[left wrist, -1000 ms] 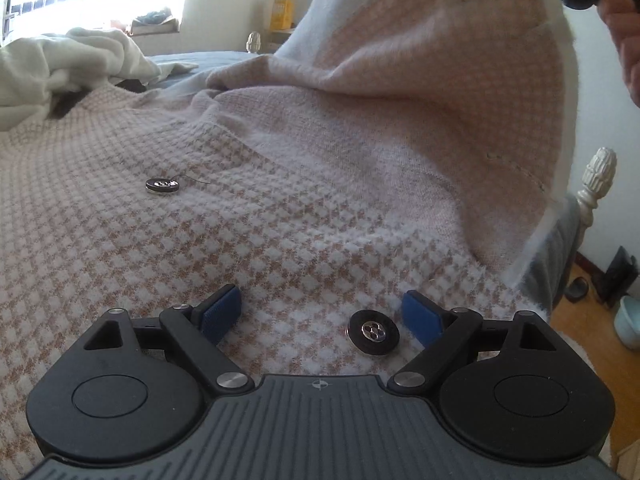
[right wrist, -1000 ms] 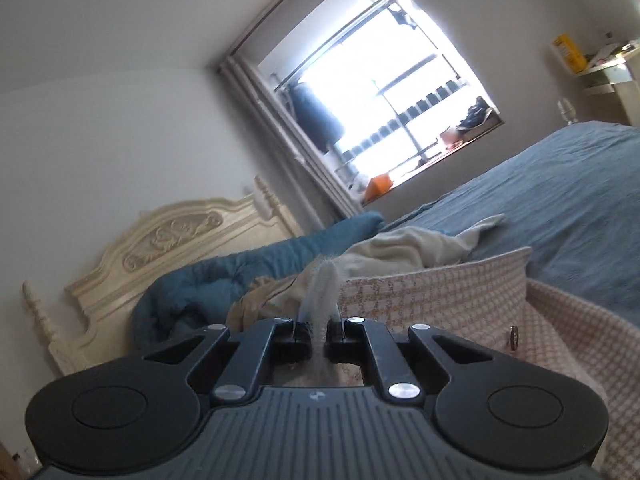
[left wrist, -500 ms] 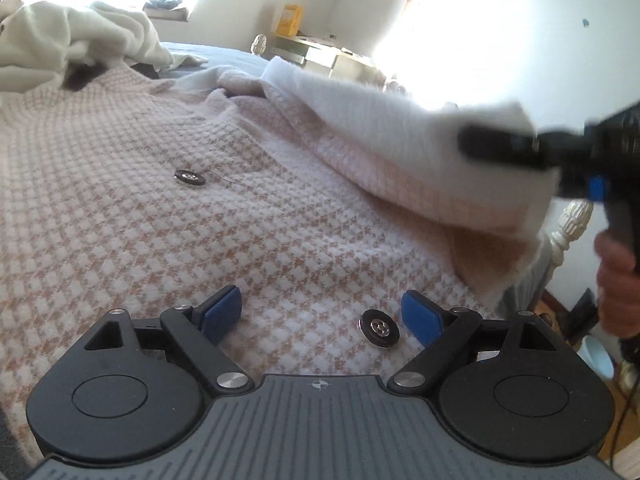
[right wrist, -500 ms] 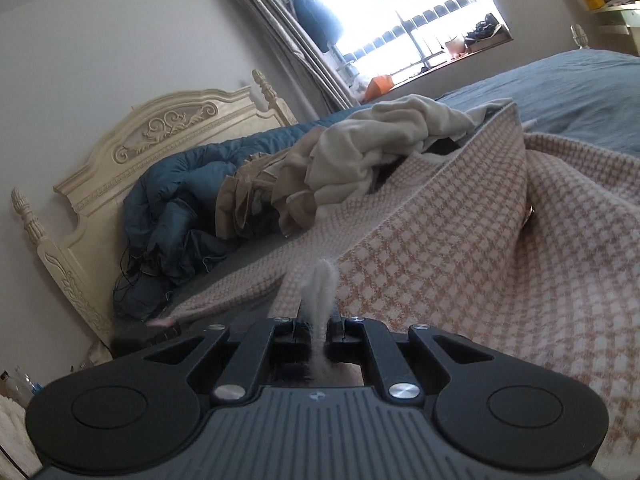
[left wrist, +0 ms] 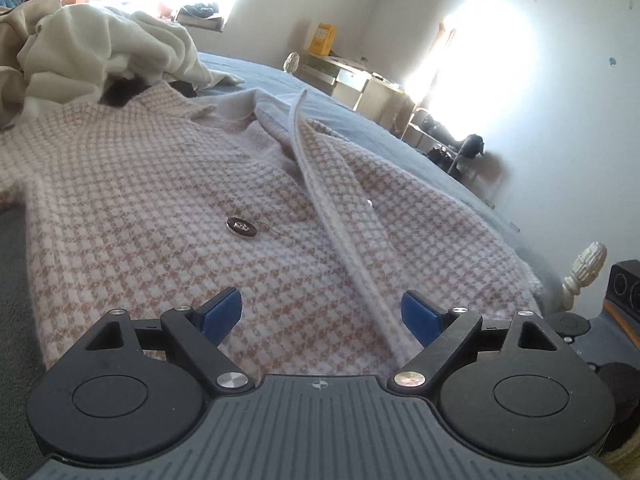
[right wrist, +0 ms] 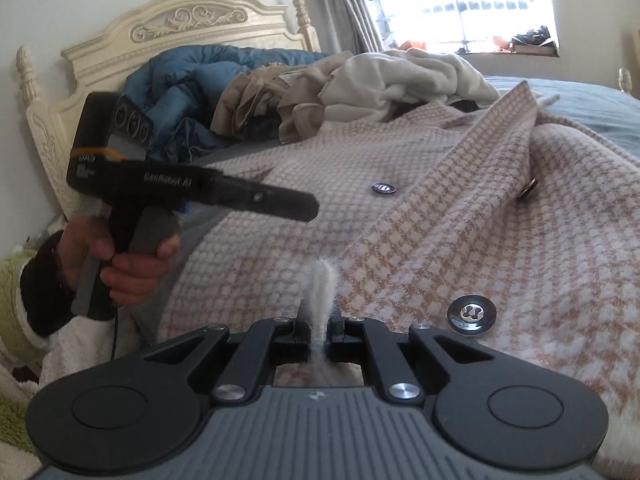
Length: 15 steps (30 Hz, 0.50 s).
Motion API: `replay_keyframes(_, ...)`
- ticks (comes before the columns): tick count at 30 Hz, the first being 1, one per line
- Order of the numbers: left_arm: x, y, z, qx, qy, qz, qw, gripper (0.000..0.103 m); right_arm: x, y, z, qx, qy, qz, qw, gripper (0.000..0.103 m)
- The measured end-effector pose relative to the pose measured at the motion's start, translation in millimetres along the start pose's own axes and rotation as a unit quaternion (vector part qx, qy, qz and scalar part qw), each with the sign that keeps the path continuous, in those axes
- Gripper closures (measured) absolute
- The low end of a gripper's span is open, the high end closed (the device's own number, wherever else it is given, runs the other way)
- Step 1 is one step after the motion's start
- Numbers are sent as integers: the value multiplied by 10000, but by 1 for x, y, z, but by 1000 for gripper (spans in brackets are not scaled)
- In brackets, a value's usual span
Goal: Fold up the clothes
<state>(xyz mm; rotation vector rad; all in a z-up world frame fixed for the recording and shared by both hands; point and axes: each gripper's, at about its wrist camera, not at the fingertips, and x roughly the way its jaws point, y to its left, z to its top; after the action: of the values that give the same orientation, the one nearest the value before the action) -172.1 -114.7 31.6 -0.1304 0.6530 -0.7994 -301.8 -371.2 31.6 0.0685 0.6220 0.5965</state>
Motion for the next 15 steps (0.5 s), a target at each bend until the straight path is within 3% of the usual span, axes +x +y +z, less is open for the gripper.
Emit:
replay_keyframes(6, 24, -27, -4, 765, 124, 217, 9968, 15, 11, 28, -18, -828, 201, -416, 9955, 95)
replay_keyframes(8, 33, -36, -11, 1121, 234, 462, 9923, 15, 12, 45, -26, -1233, 133, -702, 9898, 89)
replay_keyframes(13, 46, -40, -26, 1499, 436, 810, 9844, 14, 11, 90, -53, -2040, 62, -1349, 9696, 57)
replay_keyframes(15, 46, -39, -26, 1499, 434, 802, 9845, 14, 0, 96, -58, -1999, 65, -1320, 9709, 48)
